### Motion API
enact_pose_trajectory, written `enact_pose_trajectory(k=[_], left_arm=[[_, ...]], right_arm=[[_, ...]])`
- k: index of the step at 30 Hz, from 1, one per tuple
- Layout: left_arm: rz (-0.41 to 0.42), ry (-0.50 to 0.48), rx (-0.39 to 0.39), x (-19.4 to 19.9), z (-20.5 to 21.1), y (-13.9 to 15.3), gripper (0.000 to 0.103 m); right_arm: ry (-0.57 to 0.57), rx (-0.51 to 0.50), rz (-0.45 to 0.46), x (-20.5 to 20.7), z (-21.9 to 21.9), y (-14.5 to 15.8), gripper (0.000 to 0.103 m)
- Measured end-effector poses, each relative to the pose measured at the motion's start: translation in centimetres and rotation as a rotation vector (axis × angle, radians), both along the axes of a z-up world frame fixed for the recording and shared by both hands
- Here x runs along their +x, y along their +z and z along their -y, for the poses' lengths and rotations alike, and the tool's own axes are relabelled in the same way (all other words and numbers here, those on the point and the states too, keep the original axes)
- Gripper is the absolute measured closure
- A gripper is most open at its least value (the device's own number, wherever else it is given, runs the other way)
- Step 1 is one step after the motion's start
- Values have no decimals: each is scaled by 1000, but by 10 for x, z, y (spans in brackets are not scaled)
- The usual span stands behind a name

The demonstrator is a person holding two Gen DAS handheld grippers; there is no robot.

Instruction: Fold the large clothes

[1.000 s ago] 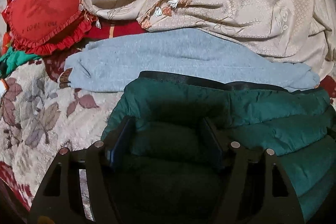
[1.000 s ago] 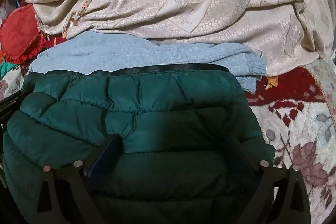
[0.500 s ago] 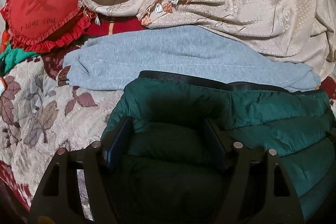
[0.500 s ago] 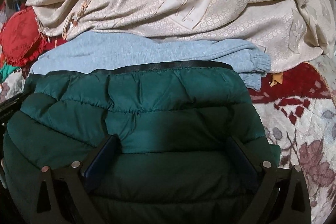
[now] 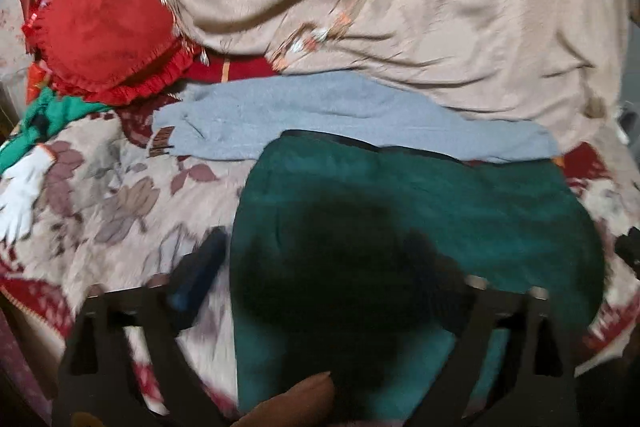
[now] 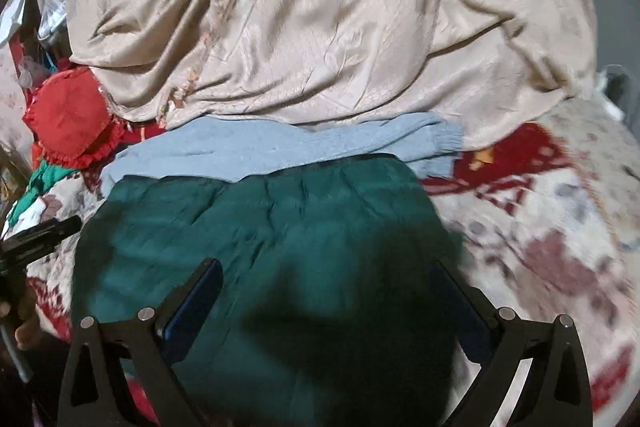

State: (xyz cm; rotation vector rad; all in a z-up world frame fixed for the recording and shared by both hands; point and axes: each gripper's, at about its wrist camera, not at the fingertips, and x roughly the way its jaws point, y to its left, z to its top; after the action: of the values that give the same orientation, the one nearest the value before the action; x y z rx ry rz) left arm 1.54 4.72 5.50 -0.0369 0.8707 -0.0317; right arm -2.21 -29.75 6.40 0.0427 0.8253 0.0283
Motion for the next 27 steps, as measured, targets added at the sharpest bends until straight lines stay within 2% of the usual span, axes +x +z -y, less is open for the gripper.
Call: enact_pose_trajectory(k=[2, 5, 11, 14, 19, 27], left_arm=[[-1, -27, 2, -34, 10, 13, 0], [-28, -27, 23, -74, 23, 19, 0], [-72, -87, -10, -148, 45, 11, 0], [-54, -127, 21, -178, 56, 11, 0], [-4, -126, 50, -197, 61, 19, 0], [20, -110, 48, -201, 56, 27, 0]], right_arm=[[22, -10, 13, -32, -4, 14, 1], [41, -63, 37, -84, -15, 30, 1], [43, -77, 64, -167, -29, 37, 1], [51, -118, 77, -201, -38, 38, 1], [59, -157, 106, -223, -46, 41, 1], [52, -134, 109, -216, -46, 43, 1]])
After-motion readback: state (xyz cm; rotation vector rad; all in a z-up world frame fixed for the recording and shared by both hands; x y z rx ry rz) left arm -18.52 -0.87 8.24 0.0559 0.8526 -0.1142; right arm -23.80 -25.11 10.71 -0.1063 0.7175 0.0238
